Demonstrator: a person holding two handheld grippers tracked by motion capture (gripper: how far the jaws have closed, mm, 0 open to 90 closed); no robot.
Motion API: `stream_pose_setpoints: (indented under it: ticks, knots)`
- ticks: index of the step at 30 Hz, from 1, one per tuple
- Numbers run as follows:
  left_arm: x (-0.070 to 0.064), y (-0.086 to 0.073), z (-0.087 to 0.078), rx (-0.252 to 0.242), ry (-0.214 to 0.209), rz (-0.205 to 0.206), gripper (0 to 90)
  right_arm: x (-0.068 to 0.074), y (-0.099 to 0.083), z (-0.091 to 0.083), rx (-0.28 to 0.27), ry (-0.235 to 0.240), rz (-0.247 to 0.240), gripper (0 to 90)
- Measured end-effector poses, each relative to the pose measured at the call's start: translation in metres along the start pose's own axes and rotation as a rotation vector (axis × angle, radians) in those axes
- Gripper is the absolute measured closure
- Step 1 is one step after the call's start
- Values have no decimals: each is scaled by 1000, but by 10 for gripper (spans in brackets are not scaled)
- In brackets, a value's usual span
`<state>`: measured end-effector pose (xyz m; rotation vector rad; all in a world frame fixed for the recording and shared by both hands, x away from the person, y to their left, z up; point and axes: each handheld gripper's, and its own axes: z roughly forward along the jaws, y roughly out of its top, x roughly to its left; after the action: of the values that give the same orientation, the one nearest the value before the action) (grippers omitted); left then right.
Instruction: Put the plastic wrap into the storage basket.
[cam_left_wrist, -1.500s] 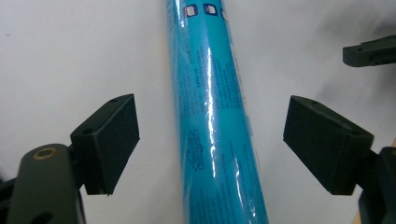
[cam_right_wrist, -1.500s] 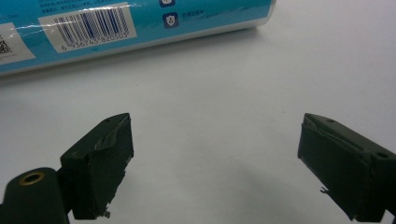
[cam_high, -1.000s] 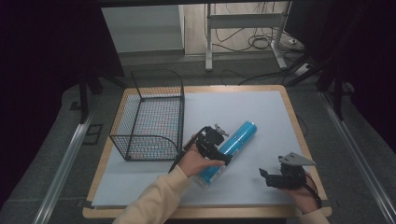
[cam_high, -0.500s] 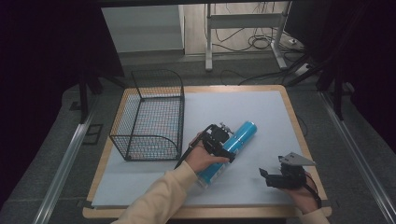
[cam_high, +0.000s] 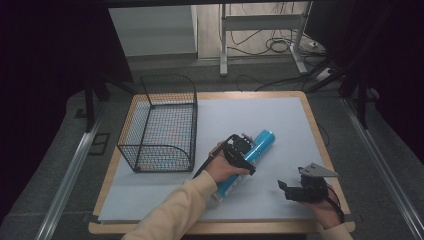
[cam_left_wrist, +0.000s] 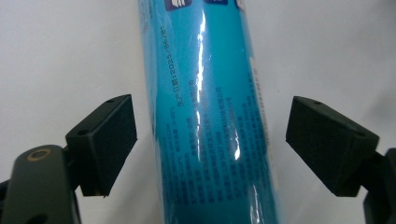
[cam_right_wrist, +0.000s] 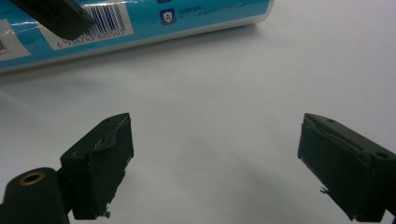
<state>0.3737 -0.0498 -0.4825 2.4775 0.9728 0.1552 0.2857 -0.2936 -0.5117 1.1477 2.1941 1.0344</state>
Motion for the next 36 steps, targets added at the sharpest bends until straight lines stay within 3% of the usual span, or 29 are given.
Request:
stream_pose_setpoints:
  ticks: [7, 17, 20, 31, 36]
  knots:
    - [0, 3, 10, 43, -6, 12, 163, 0, 0, 0, 1, 3, -1, 106]
    - [3, 7, 18, 88, 10, -11, 240, 0, 0, 0, 3, 3, 0, 106]
    - [3, 8, 18, 98, -3, -15, 280, 0, 0, 1, 3, 3, -3, 106]
    - [5, 14, 17, 142, -15, -38, 296, -1, 1, -1, 0, -1, 2, 106]
    - [6, 15, 16, 163, -16, -19, 301, -2, 1, -2, -6, -6, 5, 106]
